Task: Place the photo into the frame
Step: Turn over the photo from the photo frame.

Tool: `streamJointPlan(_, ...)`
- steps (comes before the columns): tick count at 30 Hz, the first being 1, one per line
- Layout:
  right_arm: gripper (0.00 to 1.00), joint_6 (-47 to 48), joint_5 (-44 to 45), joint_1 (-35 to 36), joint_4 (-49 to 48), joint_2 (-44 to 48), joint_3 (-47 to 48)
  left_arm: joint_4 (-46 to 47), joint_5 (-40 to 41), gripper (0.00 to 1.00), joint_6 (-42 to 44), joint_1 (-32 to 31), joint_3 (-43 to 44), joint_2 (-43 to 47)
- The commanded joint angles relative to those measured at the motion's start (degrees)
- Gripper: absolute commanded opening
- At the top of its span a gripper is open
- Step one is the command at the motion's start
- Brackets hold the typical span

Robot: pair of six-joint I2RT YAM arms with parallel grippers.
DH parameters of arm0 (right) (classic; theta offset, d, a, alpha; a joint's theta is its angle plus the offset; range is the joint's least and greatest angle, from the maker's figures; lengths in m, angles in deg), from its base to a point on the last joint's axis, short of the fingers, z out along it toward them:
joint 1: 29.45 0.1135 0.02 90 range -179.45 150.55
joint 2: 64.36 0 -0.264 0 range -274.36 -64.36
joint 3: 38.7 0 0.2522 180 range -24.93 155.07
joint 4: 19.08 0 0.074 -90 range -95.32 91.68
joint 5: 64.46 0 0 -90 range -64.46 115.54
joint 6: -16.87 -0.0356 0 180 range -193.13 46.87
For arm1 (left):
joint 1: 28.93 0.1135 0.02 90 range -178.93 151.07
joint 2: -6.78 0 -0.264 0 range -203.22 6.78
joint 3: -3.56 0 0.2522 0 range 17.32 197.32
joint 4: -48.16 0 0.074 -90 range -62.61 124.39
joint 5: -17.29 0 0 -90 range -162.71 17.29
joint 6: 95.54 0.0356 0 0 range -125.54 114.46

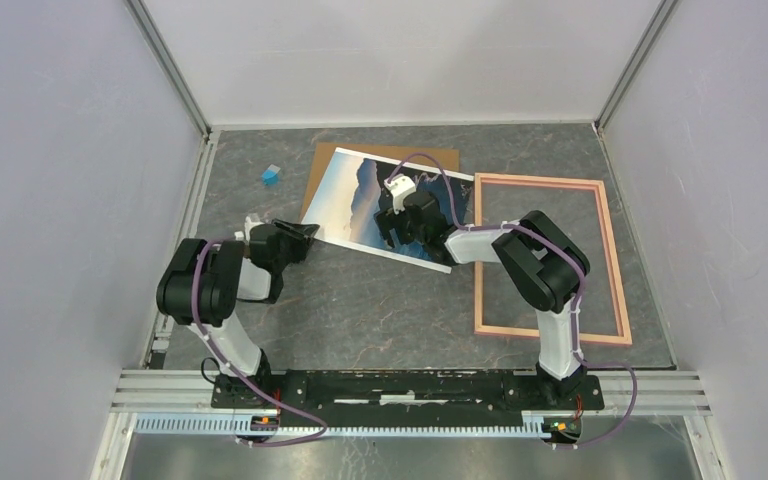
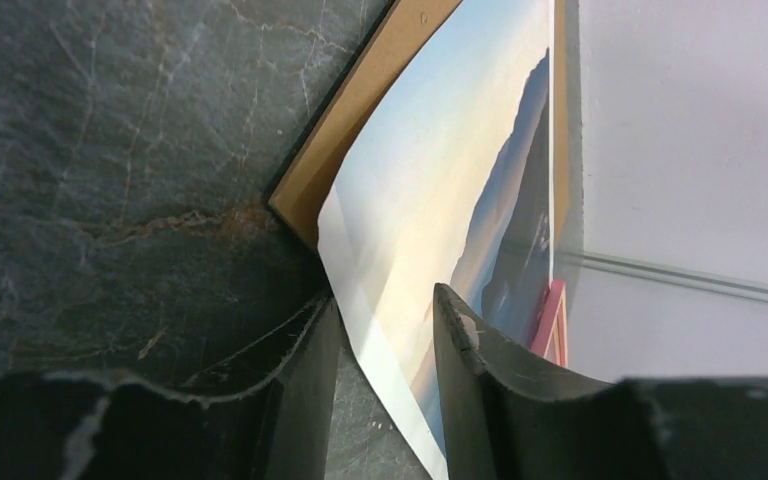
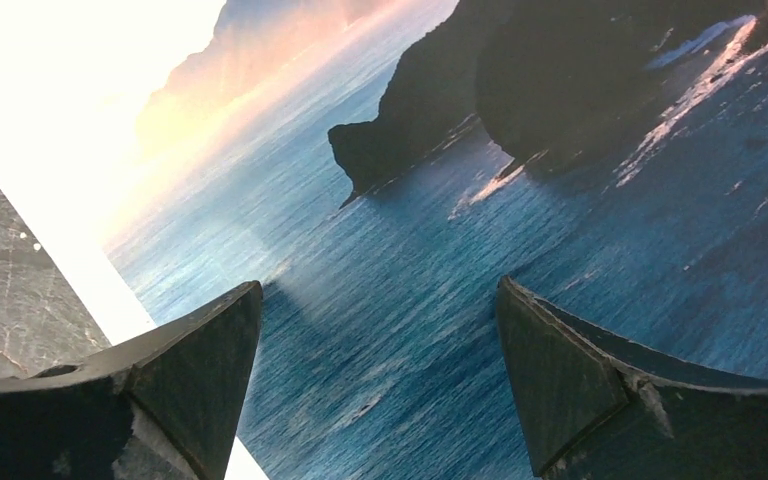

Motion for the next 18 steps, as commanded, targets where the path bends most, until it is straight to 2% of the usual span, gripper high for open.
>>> streamJointPlan(1,0.91,-2.0,-3.4,0.1,1.4,-2.1,1.4,13.0,-0.4,0.45,-3.7,0.2,-2.5,-1.6)
streamJointPlan(4,0.91,-1.9,-3.9,0.2,1.9,-2.2,1.8,11.3,-0.3,0.42,-3.0,0.2,-2.0,-0.9)
streamJointPlan(10,0.94,3.3,-2.2,0.4,5.8,0.9,3.1,6.3,-1.7,0.14,-2.2,0.2,1.0,0.2)
streamJointPlan(13,0.98,10.5,1.5,2.4,8.6,5.9,2.4,-2.0,-2.4,0.05,-0.8,0.2,2.7,3.8)
streamJointPlan(18,0.98,21.4,8.9,10.8,11.0,12.5,-1.3,-14.9,-3.2,0.02,0.5,0.3,5.1,11.4)
